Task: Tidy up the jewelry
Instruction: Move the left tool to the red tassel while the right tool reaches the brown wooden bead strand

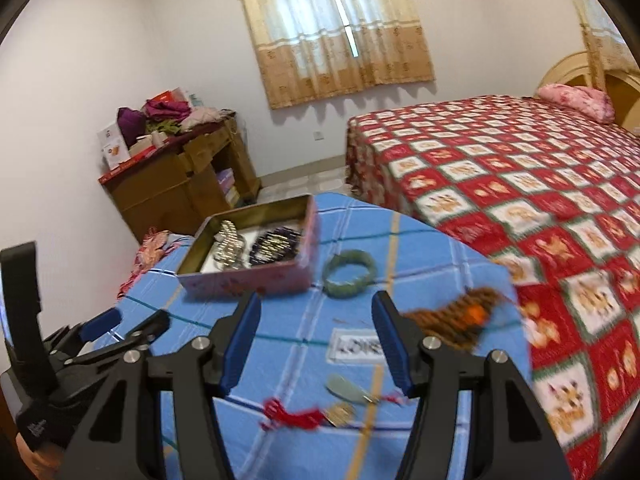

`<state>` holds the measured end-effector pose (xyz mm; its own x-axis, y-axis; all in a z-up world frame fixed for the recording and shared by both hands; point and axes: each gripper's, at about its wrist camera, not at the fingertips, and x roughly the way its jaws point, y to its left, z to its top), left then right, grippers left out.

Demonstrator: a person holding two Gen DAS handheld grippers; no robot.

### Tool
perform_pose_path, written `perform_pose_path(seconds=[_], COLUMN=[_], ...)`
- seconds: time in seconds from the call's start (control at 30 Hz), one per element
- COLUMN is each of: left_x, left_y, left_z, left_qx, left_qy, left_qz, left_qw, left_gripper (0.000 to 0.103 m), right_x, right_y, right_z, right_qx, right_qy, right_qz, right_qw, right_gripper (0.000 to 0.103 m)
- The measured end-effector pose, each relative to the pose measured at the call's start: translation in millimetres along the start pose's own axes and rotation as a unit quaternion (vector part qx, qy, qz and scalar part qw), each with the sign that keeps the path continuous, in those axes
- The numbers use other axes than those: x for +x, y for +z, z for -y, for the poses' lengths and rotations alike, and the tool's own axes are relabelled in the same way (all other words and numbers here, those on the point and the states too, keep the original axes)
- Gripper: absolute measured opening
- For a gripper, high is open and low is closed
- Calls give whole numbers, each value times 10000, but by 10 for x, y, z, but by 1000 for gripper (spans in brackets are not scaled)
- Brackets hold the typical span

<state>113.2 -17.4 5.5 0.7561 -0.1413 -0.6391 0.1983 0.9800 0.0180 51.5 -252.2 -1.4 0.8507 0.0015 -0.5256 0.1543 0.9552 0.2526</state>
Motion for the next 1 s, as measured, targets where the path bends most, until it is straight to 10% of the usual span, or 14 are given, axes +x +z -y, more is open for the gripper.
perform_pose_path(seconds=[0.57,1.0], left_x=[-205,172], left_y=[-513,-419], left_z=[687,974], left_qx=[1225,1001], left_qy=[-1192,-2149], left_qz=[31,-690], left_qw=[9853,9691], left_gripper=[75,75], right_x=[-230,-317], right_y=[-593,-553], right_z=[374,498], right_qx=[-74,23], right_qy=[-165,-143], right_qz=[-599,-558], right_qw=[9980,9983], right_gripper=[39,39])
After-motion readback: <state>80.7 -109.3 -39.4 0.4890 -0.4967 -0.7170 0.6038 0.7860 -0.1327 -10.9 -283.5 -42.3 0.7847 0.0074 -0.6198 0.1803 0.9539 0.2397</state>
